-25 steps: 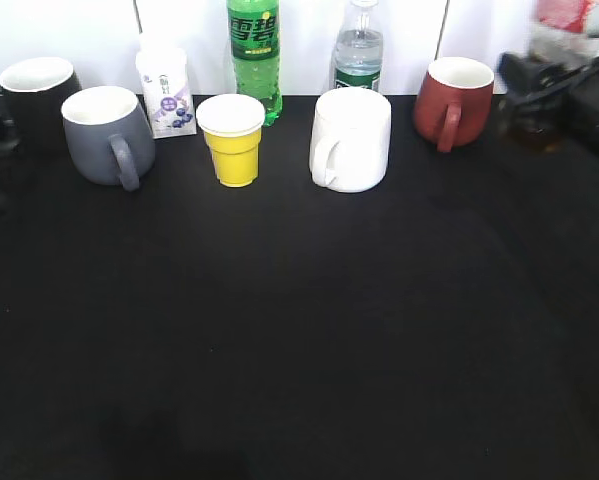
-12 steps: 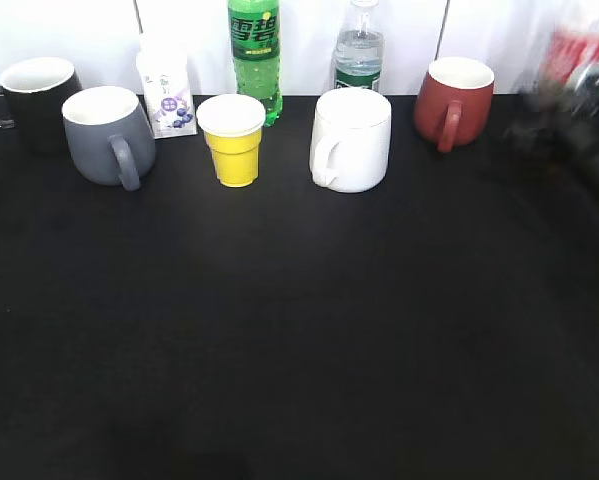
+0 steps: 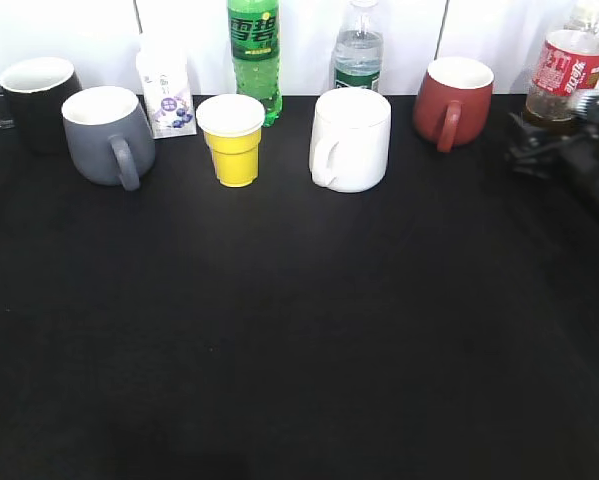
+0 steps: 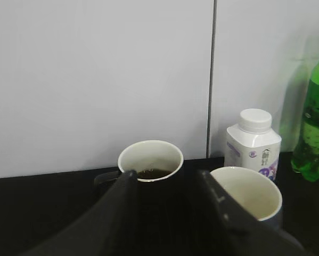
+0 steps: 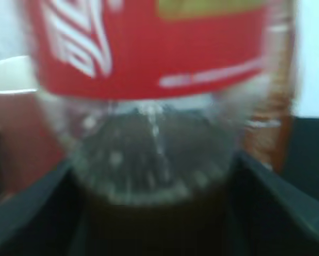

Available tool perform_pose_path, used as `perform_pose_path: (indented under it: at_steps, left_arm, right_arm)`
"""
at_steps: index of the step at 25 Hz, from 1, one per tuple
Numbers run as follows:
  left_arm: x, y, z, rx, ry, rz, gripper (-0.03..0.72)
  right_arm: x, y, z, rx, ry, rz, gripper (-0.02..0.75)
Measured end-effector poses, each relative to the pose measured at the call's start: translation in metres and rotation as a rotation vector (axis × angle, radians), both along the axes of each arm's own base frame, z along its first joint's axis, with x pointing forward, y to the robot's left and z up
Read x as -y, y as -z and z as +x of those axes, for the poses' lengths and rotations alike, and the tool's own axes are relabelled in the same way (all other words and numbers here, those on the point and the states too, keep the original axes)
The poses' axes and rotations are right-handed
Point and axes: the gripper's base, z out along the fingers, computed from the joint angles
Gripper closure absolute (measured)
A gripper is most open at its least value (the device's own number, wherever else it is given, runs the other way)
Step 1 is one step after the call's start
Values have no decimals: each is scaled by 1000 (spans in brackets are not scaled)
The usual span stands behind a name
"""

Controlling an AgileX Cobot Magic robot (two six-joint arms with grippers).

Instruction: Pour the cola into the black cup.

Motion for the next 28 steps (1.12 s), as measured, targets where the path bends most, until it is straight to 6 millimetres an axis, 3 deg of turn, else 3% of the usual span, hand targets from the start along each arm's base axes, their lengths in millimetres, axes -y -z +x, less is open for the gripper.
perform_pose_path:
  at_steps: [3, 5, 7, 10, 13, 15, 17, 21, 22, 24, 26, 28]
  left_arm:
    - [1, 3, -2, -52, -1, 5, 412]
    - [7, 8, -10, -162, 9, 23, 412]
    - [14, 18, -21, -346, 19, 50, 409]
    - [25, 34, -47, -802, 12, 80, 396]
    - [28, 29, -65, -1085, -5, 89, 374]
    - [27, 20, -83, -1149, -4, 51, 254]
    - [24, 2, -111, -1144, 11, 14, 157]
    - [8, -39, -186, -808, 58, -54, 143]
    - [3, -42, -204, -747, 63, -61, 143]
    - [-6, -42, -234, -627, 55, -60, 160]
    - [-12, -35, -249, -555, 43, -55, 181]
    - [-14, -26, -249, -557, 18, -32, 188]
  right_arm:
    - [1, -9, -29, -51, 17, 4, 103]
    - [1, -35, -38, -169, 5, -33, 112]
    - [1, -63, -47, -409, -1, -67, 132]
    - [4, -94, -76, -850, 93, -130, 143]
    - [0, -119, -112, -1150, 70, -132, 143]
    - [-5, -145, -135, -1154, 15, -86, 145]
    - [-7, -182, -165, -1042, -7, -60, 147]
    - [-5, -250, -253, -683, -19, -30, 150]
    - [-4, -255, -273, -608, -18, -27, 150]
    - [-1, -240, -307, -540, -4, -40, 150]
    - [5, -208, -327, -547, 37, -80, 152]
    - [8, -188, -339, -548, 57, -97, 151]
